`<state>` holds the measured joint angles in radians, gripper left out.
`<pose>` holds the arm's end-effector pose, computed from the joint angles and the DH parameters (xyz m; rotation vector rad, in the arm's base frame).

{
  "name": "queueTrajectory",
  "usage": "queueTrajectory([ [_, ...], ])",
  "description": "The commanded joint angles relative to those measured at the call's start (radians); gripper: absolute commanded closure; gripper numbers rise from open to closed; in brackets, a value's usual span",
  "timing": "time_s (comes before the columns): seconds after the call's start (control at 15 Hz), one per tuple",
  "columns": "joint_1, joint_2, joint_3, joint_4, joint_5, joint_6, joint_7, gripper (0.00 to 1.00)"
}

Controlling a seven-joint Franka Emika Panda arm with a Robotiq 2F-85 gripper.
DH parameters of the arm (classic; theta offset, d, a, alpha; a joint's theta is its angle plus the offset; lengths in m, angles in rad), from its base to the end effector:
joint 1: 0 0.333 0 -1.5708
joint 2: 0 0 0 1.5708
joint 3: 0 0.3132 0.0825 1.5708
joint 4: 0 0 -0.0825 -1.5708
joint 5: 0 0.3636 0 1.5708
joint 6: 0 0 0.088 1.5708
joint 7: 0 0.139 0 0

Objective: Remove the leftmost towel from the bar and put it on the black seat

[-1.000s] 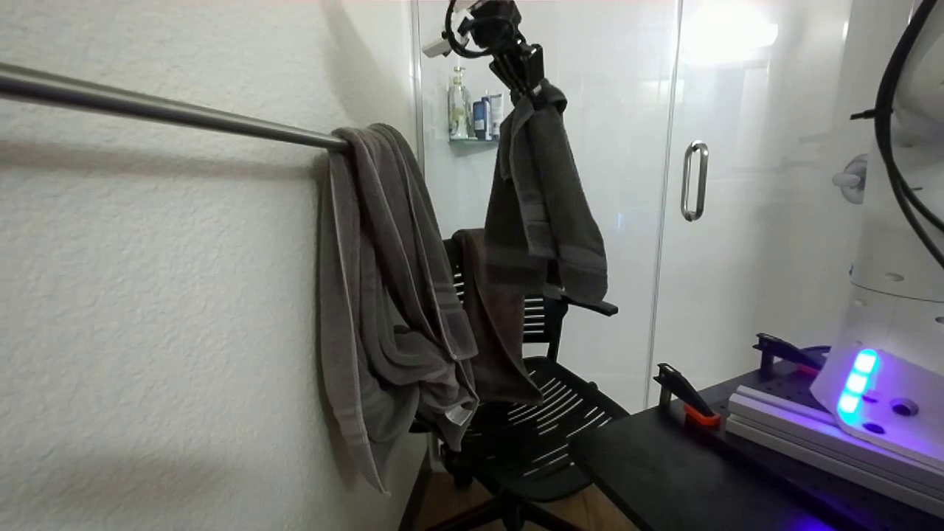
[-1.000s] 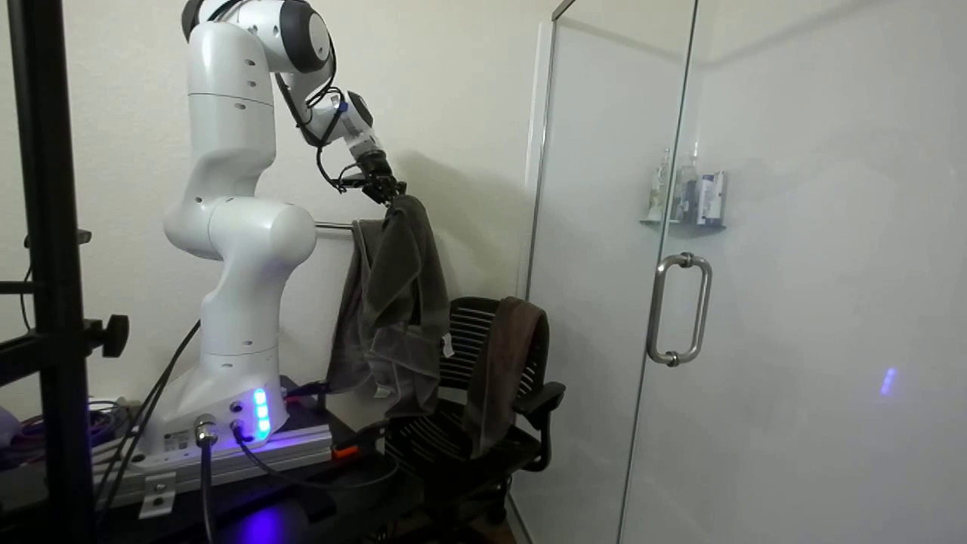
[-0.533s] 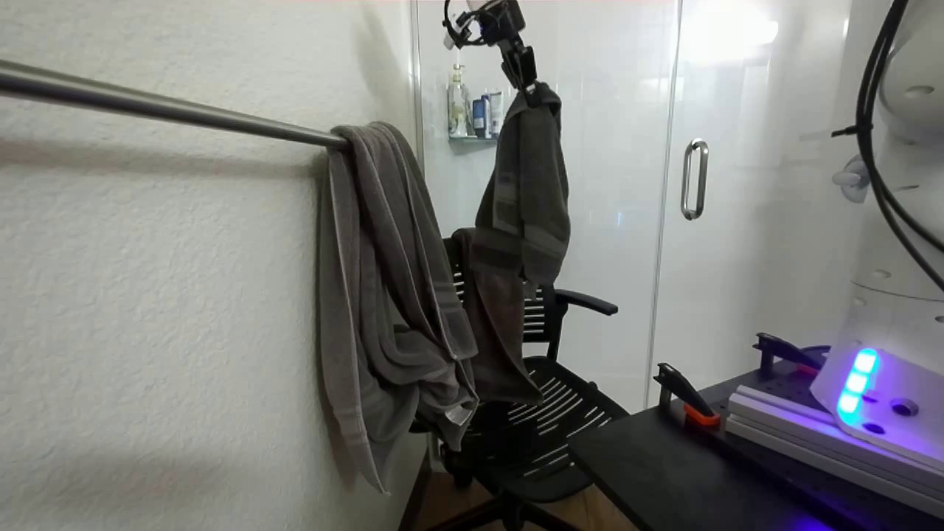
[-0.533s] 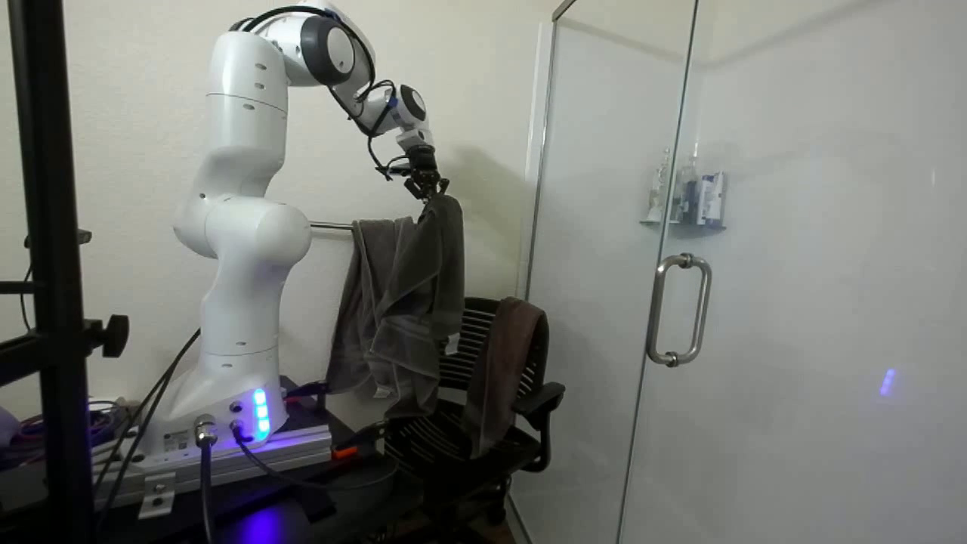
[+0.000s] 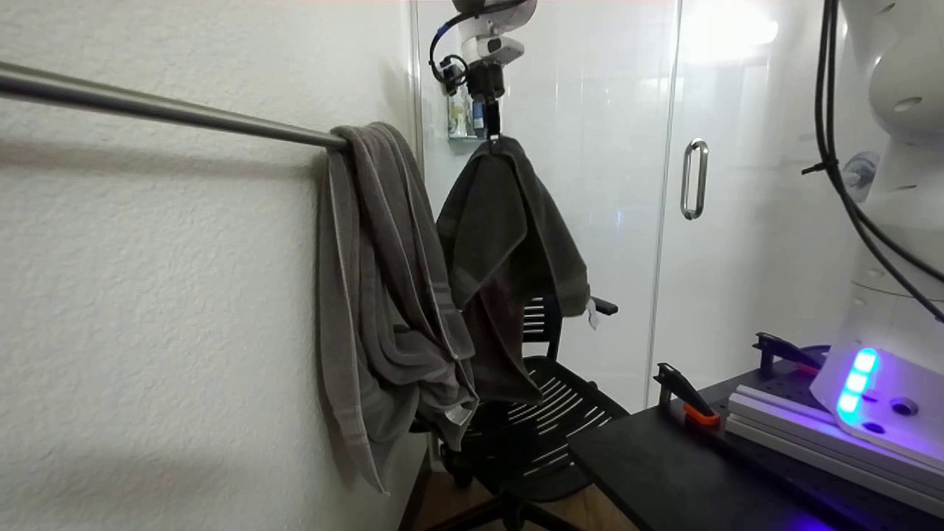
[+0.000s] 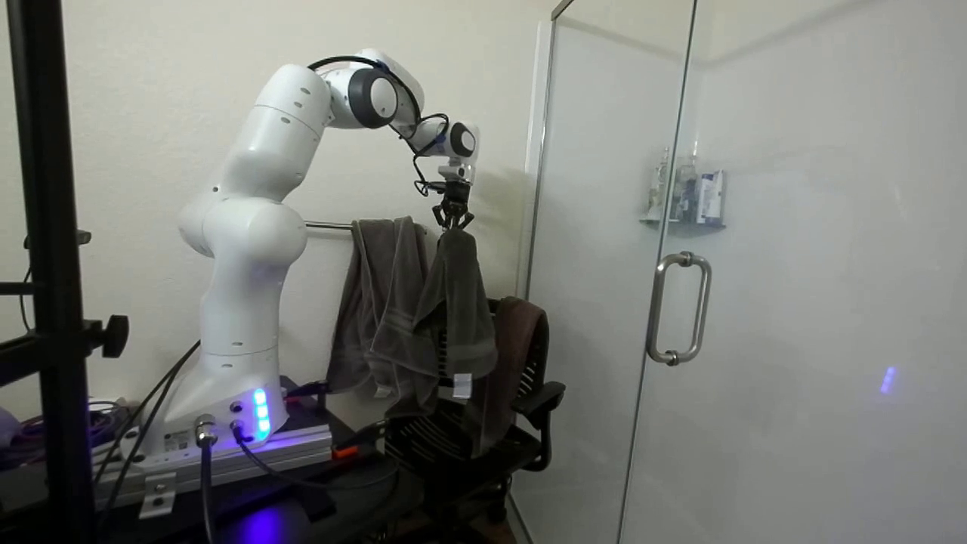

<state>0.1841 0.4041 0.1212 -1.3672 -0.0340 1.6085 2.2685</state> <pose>0.6111 0.1756 0.4470 1.6597 -2.4881 -0.0879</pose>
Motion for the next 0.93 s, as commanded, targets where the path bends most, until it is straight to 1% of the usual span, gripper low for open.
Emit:
queueTrajectory([
  [0.0, -0.041, 0.048, -0.009, 0.009, 0.164, 0.114, -0.102, 0.97],
  [0.13, -0.022, 0.045, -0.041, -0.004, 0.134, 0.132, -0.085, 0.97],
  [0.33, -0.019, 0.009, -0.073, -0.040, 0.117, 0.168, -0.044, 0.97],
  [0.47, -0.011, -0.003, -0.084, -0.047, 0.109, 0.185, -0.012, 0.97],
  [0.53, -0.017, -0.004, -0.078, -0.044, 0.128, 0.189, -0.017, 0.96],
  [0.6, -0.031, 0.003, -0.057, -0.037, 0.177, 0.182, -0.062, 0.63],
  [0.67, -0.037, 0.010, -0.046, -0.031, 0.213, 0.171, -0.081, 0.62],
  [0.73, -0.035, 0.019, -0.042, -0.021, 0.238, 0.151, -0.085, 0.56],
  [0.8, -0.025, 0.024, -0.046, -0.016, 0.237, 0.134, -0.076, 0.50],
  [0.87, -0.023, 0.026, -0.045, -0.008, 0.243, 0.117, -0.077, 0.42],
])
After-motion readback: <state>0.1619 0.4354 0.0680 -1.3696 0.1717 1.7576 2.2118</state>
